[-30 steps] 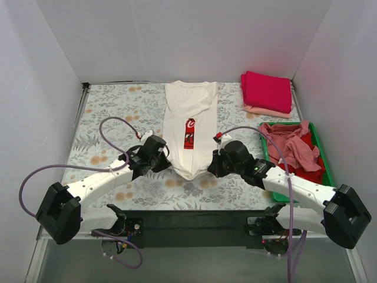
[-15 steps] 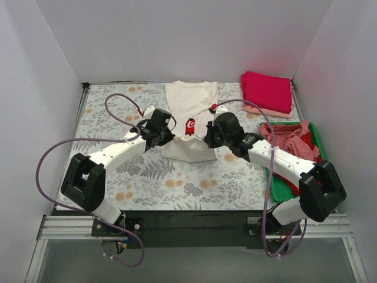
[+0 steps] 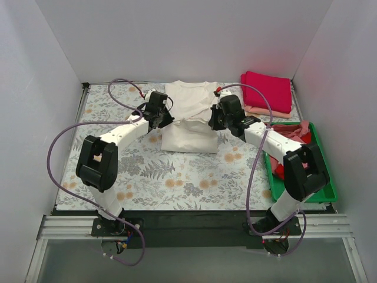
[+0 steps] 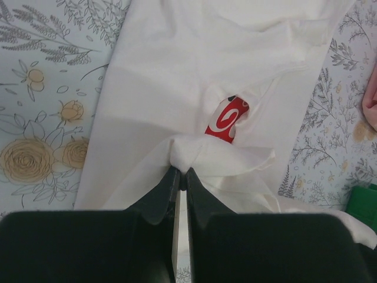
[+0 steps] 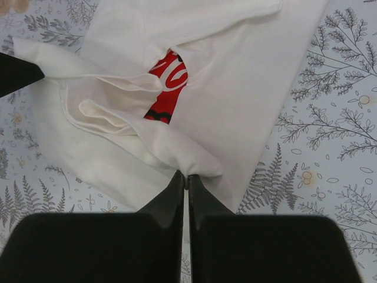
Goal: Fold and stack the t-shirts
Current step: Fold the tshirt
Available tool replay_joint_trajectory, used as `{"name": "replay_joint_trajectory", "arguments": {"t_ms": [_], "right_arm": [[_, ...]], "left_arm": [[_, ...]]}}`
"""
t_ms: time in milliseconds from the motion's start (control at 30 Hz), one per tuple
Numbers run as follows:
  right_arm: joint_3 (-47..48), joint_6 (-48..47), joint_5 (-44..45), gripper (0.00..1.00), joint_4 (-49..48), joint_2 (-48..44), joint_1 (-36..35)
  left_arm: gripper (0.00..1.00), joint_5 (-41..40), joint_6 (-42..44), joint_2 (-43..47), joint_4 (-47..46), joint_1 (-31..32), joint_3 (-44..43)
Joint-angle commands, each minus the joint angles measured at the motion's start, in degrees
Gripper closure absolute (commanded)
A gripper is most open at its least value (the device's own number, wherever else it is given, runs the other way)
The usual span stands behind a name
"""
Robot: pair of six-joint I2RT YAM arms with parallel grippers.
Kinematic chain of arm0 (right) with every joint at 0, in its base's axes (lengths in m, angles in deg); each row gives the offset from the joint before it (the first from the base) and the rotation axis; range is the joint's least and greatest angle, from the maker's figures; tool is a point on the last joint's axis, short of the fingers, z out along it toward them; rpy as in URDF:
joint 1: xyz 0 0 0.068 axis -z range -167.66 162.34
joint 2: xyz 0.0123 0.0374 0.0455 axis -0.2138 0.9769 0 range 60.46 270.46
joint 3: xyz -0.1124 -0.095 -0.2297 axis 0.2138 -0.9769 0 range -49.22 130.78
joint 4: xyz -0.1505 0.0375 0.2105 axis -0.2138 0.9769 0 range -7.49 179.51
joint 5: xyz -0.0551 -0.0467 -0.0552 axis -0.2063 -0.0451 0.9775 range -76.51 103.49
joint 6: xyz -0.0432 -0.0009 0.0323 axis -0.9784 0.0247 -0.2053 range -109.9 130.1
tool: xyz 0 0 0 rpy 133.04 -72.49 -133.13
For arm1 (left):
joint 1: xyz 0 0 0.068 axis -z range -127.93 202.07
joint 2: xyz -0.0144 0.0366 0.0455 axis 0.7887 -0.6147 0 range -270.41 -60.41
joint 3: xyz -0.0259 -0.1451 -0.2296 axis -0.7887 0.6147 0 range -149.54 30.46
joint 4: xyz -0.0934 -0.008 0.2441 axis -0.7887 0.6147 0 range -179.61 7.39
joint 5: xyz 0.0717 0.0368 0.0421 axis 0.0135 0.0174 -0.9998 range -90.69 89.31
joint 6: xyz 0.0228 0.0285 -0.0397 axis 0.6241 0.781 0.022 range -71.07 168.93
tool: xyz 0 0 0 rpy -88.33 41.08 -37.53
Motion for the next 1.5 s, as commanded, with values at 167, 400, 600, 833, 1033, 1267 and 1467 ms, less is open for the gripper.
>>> {"name": "replay_joint_trajectory", "arguments": {"t_ms": [167,400,600,833,1033,1267,1467], "right_arm": [[7.24,-1.41,-3.74,0.99,-0.91,5.84,2.48],[11.54,-1.32,-6.21,0.99,-0.91,12.25,4.94],[16.46,-0.45,-9.20,0.88,0.40,17.70,7.14],[17.10,0.00,-12.11,0.17,2.34,15.87,8.02],[8.84,1.05,-14.74,0.12,1.64,7.28,7.76],[-12.16,5.09,-15.35,0.12,-6.60,-4.87,7.41],[-19.65,8.08,-17.28,0.15,-11.89,-4.44,7.49]], "left_arm": [[1.00,3.56,5.17,-6.61,-1.67,-2.53,-8.24],[1.00,5.24,4.82,-12.06,-0.35,-3.85,-12.20],[0.71,4.00,5.08,-13.99,-0.26,-4.38,-13.78],[0.15,5.32,5.61,-10.75,-0.08,-4.38,-14.32],[0.12,6.28,3.24,-1.80,-0.44,-4.38,-4.22],[0.11,9.36,-1.06,8.49,-3.86,-4.29,14.23],[0.10,14.02,-2.91,9.39,-9.31,-4.47,21.89]]}}
